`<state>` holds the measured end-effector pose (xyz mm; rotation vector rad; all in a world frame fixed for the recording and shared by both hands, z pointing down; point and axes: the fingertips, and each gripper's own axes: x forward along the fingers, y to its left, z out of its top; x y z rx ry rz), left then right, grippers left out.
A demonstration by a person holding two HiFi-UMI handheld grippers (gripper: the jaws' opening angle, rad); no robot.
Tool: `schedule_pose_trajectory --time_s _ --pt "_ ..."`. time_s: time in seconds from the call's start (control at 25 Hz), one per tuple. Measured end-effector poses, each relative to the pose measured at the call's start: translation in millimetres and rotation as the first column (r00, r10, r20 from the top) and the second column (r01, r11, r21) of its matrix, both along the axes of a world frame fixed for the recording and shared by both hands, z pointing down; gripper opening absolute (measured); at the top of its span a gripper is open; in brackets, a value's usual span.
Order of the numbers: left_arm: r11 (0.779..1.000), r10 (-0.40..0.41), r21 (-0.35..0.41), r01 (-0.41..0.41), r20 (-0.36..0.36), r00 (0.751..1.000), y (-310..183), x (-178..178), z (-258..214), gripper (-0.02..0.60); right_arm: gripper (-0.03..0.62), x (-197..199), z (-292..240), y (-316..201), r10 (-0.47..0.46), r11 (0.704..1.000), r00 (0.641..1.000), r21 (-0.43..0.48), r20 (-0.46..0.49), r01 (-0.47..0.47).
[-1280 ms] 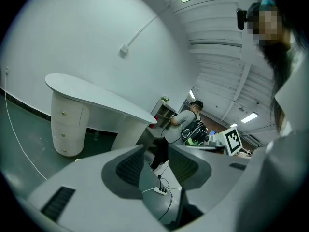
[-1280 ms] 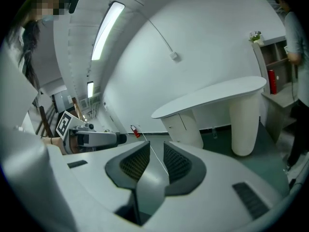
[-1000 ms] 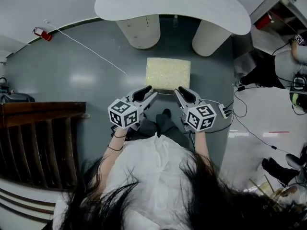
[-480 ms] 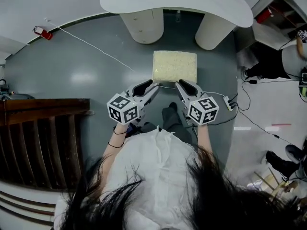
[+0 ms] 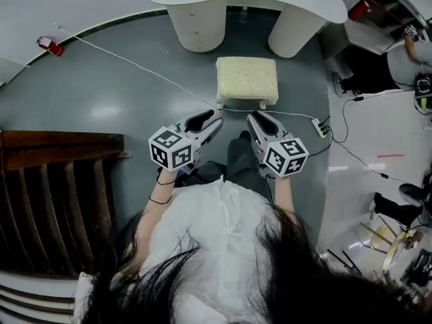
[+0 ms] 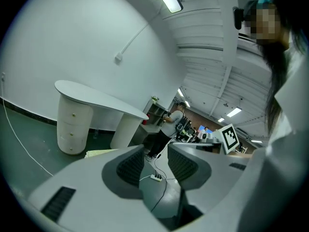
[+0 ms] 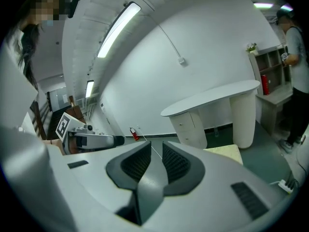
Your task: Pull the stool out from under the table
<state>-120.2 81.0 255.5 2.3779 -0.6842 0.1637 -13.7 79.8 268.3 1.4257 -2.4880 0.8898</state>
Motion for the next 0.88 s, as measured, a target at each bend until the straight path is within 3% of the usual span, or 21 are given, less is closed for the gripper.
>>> schedule_pose_trajectory --time_s 0.36,0.88 --pt "0.998 0.051 0.028 -0.049 -0.061 0.997 25 -8 -9 0.155 0.077 -28 -17 36 0.029 0.999 0.999 0.034 -0.041 -0.028" --pt "0.992 0.116 0.055 -0.114 -0.039 0.992 66 6 -8 0.155 0.061 -31 -22 83 0.049 0.997 0.998 0.066 -0.05 -0.046"
